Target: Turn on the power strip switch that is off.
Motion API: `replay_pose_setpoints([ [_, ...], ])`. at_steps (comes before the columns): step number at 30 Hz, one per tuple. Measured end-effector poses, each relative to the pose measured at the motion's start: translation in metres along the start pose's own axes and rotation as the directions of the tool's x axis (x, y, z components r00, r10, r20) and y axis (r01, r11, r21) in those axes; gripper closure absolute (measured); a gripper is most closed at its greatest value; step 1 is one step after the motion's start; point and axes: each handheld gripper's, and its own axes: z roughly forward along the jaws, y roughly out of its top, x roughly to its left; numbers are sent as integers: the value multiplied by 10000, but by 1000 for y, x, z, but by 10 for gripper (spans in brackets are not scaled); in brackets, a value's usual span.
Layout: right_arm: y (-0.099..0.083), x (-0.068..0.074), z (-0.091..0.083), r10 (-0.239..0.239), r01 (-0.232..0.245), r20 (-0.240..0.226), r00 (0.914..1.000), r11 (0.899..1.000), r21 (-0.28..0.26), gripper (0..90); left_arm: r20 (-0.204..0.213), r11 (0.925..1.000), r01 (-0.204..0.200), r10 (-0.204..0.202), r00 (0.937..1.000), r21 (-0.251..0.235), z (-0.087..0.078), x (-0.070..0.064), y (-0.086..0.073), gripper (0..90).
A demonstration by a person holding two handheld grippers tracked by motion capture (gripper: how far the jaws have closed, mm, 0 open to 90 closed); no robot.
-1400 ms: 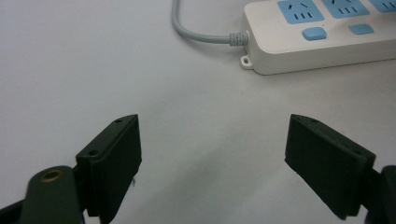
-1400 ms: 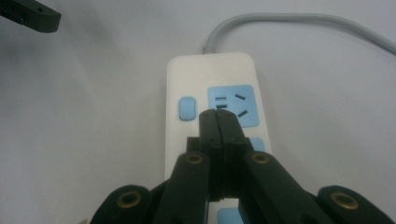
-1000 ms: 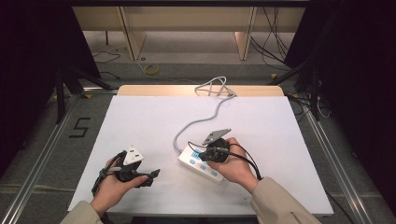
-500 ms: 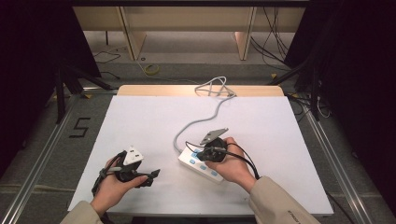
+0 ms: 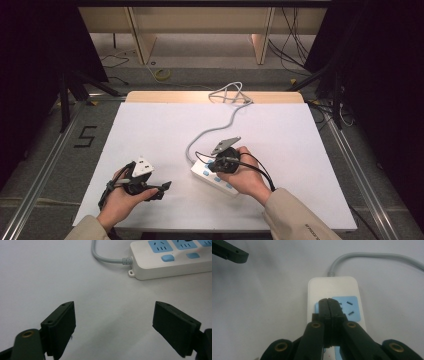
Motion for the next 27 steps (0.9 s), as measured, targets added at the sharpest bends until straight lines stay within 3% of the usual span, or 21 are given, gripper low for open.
replay_pose_setpoints([
  [27, 7, 2, 7, -62, 63, -99, 9999, 9999, 118, 900, -8, 10000, -4, 4, 10000, -4, 0, 0, 0, 183],
])
